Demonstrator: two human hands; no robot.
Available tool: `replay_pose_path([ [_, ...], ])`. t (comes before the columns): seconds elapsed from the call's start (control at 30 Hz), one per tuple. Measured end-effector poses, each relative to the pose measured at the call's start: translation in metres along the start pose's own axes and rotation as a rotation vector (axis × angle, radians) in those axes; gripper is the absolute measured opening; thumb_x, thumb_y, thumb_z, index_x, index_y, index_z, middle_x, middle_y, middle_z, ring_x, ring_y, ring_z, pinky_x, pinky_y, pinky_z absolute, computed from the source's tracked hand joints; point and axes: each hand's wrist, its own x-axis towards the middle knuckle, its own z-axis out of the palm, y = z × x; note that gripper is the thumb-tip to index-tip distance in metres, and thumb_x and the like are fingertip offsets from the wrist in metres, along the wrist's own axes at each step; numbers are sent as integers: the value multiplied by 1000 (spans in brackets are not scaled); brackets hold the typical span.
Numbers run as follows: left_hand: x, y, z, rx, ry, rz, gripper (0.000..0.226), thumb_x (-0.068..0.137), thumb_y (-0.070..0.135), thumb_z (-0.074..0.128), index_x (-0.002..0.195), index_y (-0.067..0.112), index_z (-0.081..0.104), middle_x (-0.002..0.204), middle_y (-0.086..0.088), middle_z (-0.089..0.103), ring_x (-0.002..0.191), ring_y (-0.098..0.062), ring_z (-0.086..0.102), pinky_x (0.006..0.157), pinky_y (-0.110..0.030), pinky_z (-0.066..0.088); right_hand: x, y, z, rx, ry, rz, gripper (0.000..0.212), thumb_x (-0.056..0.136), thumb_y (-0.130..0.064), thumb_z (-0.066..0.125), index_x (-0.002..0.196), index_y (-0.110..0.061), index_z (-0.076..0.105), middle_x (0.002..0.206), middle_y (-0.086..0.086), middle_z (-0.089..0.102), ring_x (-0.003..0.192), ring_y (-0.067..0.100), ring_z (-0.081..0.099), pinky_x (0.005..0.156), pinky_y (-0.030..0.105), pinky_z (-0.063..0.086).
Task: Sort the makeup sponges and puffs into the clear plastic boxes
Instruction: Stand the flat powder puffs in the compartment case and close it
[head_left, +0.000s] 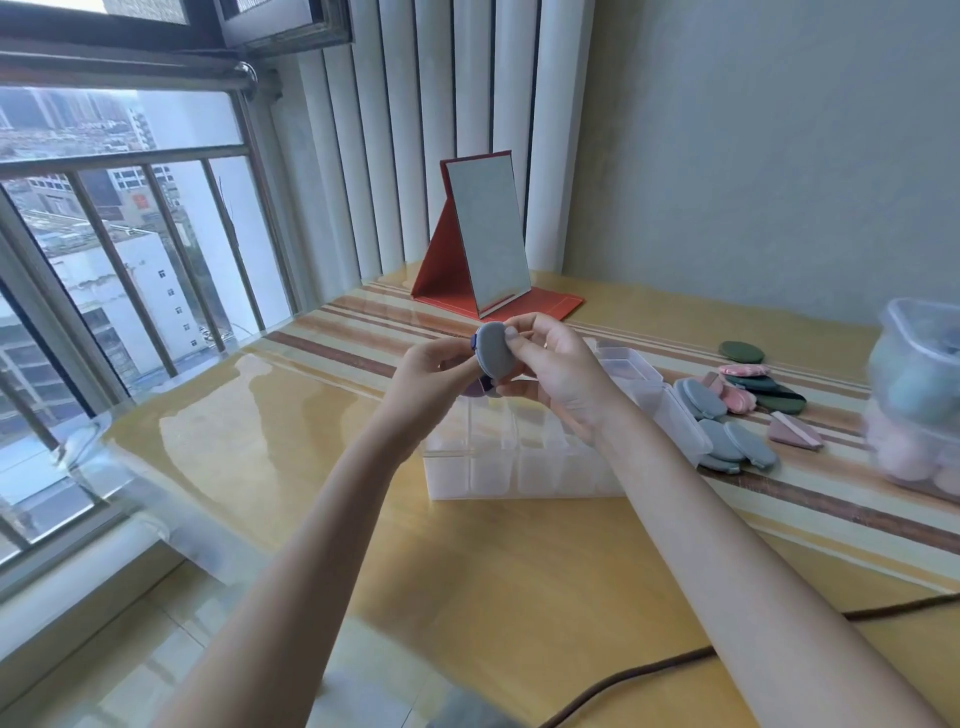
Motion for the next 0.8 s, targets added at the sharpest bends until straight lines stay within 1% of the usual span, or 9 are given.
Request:
replay_pose_path([
  [0.17, -3, -1, 2, 82, 48, 28, 13, 88, 16, 64, 85, 5, 71, 69, -1, 66, 62, -1, 63, 62, -17, 53, -1, -1, 2, 5, 39, 31, 8, 101, -15, 47, 104, -9, 52, 97, 11, 58, 66, 15, 63, 56, 24, 55],
  [0.23, -1, -5, 4, 89, 184, 31, 11, 90, 13, 61, 84, 8, 68, 70, 0, 65, 66, -7, 64, 65, -24, 55, 0, 0, 1, -14, 51, 15, 6, 100, -15, 48, 102, -12, 53, 102, 12, 58, 70, 17, 64, 60, 26, 55],
  [0.3, 3, -15, 2, 29, 379, -20, 13, 94, 14, 52, 86, 15, 61, 86, -7, 66, 82, -21, 64, 78, -40, 56, 1, 0, 0, -53, 35, -57, 7, 99, -15, 52, 96, -19, 57, 103, 8, 60, 77, 19, 64, 66, 29, 56],
  [0.37, 5, -20, -2, -58, 502, -59, 18, 99, 16, 43, 85, 22, 52, 98, -12, 63, 91, -26, 62, 85, -48, 53, -1, -1, 2, -77, -51, -150, 12, 97, -12, 56, 90, -22, 59, 96, -1, 64, 82, 18, 65, 71, 30, 56],
  [0.43, 5, -23, -4, -100, 520, -70, 21, 101, 17, 39, 85, 25, 49, 96, -8, 61, 90, -22, 62, 84, -41, 54, -5, -2, 9, -130, -177, -237, 16, 94, -7, 58, 87, -20, 62, 93, -8, 64, 89, 17, 67, 79, 32, 58],
  [0.47, 5, -24, -3, -118, 514, -73, 20, 102, 17, 38, 86, 23, 49, 92, -3, 60, 84, -15, 60, 79, -30, 54, -6, -1, 14, -199, -230, -272, 18, 94, -5, 58, 86, -20, 63, 96, -8, 62, 94, 19, 67, 83, 33, 57],
  [0.57, 2, -23, -1, -177, 523, -78, 14, 102, 15, 38, 95, 13, 50, 83, 6, 54, 68, 2, 53, 57, -6, 43, -8, 6, 28, -600, -307, -380, 14, 92, -7, 61, 88, -17, 71, 106, 0, 52, 99, 18, 58, 90, 29, 50],
  [0.7, -5, -22, -4, -153, 525, 23, 15, 102, 11, 36, 95, 11, 50, 83, 5, 55, 61, 11, 55, 58, -7, 42, -9, 9, 34, -816, -322, -439, 10, 88, -5, 65, 91, -10, 74, 103, 8, 47, 95, 18, 50, 87, 23, 43],
  [0.8, -13, -29, -3, -76, 448, 101, 19, 100, 17, 38, 86, 23, 50, 84, 0, 56, 73, -7, 56, 69, -26, 47, -10, 7, 32, -792, -304, -364, 10, 85, -5, 67, 89, -12, 74, 96, 4, 62, 86, 15, 58, 79, 19, 45],
])
